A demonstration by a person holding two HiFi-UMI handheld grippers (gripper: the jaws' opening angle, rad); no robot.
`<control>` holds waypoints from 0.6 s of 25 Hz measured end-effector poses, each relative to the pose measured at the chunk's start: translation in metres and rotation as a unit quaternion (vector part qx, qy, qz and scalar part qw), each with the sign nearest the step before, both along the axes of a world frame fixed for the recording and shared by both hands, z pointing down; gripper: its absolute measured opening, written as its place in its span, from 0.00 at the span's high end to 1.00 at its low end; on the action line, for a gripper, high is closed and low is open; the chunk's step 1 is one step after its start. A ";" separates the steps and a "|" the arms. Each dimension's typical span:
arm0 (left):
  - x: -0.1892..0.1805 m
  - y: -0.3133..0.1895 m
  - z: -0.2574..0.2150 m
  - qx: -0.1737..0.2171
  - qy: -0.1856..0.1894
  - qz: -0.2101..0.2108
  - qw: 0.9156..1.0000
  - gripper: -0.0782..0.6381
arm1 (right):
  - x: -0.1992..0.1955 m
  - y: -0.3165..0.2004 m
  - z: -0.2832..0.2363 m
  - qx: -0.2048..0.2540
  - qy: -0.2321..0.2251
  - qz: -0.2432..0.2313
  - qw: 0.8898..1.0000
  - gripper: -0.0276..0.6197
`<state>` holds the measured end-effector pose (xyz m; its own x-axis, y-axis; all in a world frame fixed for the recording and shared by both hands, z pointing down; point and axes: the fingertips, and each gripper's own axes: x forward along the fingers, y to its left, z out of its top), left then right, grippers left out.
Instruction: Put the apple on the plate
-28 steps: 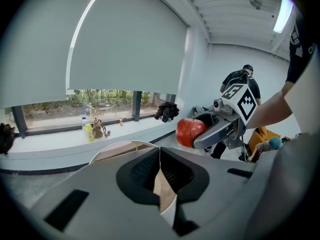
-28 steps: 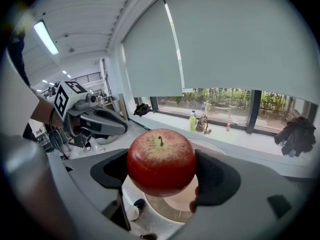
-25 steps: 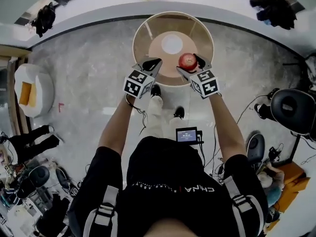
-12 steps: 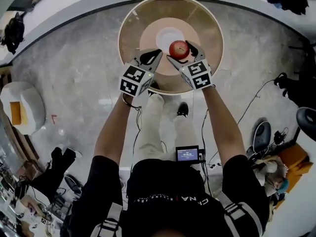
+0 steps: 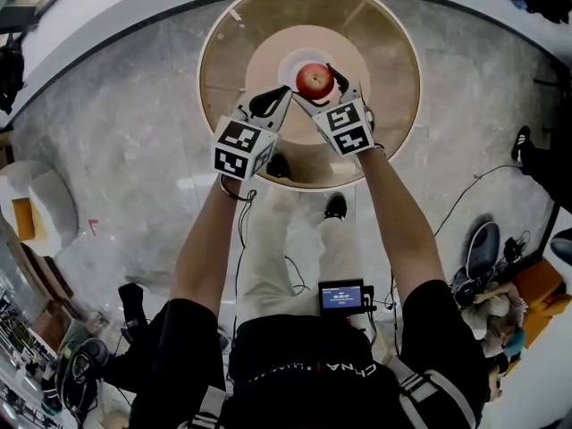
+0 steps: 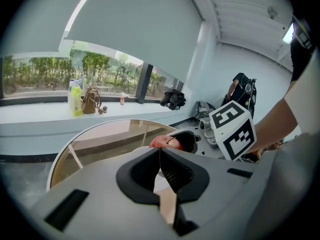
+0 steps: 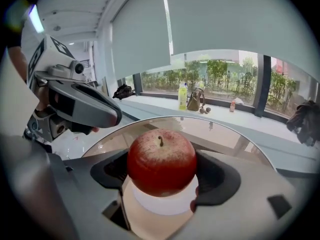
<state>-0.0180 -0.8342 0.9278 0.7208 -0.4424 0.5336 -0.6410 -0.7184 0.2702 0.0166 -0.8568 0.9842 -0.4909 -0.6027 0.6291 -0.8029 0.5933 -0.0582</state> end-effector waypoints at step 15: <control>0.000 -0.009 0.044 -0.029 0.007 -0.015 0.999 0.86 | 0.000 -0.027 0.063 0.022 0.033 0.000 0.999 0.32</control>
<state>-0.0183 -0.8429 0.9722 0.7156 -0.4326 0.5485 -0.6574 -0.6825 0.3194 0.0171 -0.8834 1.0469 -0.4494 -0.6299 0.6335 -0.8036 0.5948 0.0214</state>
